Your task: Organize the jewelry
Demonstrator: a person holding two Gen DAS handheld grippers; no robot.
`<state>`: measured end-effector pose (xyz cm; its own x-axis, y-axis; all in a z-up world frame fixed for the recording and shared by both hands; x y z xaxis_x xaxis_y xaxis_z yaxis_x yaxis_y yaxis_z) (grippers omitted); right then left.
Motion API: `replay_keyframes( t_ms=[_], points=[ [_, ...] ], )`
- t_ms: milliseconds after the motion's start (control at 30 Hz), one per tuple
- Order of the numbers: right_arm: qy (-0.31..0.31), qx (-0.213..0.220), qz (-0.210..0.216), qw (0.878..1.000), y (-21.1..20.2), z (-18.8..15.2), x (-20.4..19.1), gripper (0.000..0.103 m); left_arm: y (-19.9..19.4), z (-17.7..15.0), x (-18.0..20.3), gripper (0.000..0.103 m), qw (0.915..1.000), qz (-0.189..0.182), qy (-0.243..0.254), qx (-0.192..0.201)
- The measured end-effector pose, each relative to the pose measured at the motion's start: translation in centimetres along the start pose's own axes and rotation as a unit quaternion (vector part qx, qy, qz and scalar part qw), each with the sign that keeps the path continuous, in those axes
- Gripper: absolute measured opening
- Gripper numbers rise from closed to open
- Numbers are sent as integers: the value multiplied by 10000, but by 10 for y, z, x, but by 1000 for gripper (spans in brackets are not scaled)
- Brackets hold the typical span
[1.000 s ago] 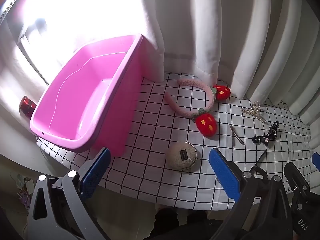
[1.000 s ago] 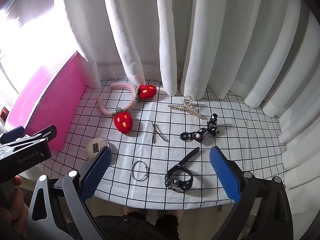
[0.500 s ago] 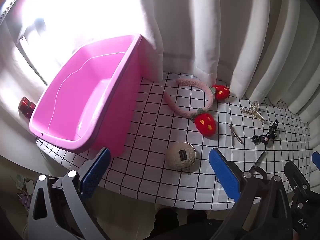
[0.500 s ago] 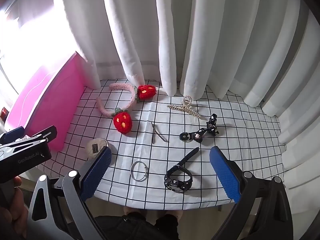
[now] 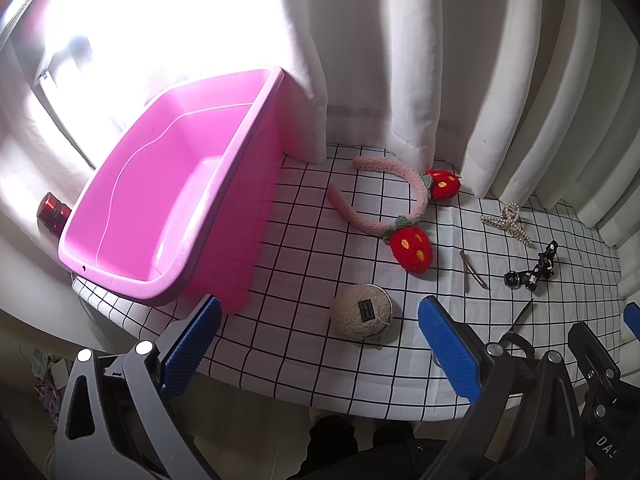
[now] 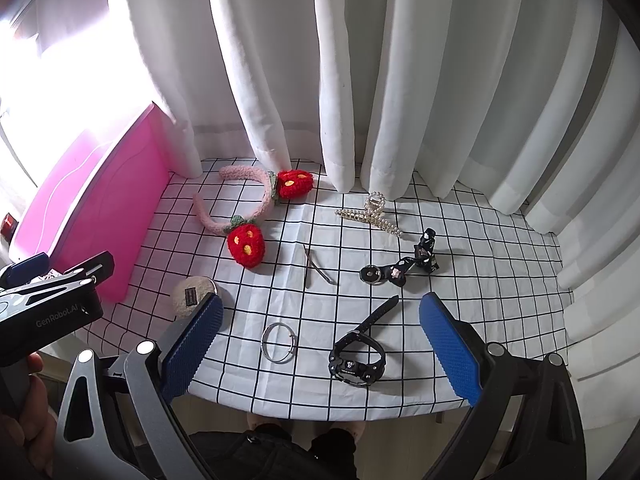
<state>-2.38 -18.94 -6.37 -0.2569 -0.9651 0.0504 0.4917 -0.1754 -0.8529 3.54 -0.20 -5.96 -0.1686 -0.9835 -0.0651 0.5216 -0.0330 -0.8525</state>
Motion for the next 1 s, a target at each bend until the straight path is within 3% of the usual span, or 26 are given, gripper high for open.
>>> replay_keyframes(
  t_ms=[1000],
  points=[
    [76, -119, -2, 9999, 10, -8, 3, 94, 15, -8, 7, 97, 9998, -45, 59, -161]
  ],
)
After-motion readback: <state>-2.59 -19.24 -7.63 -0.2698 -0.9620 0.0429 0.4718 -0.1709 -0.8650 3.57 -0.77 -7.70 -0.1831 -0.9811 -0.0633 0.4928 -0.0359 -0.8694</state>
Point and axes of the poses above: each gripper's, at about its wrist camera, not at the fingertips, and y roughly the way its jaws point, x to its right, z to its top, the point moved 7 cm from there along y, roughly the way its jaws point, and after that the axes turned 1 degree about -z, right-handed, at the moved point
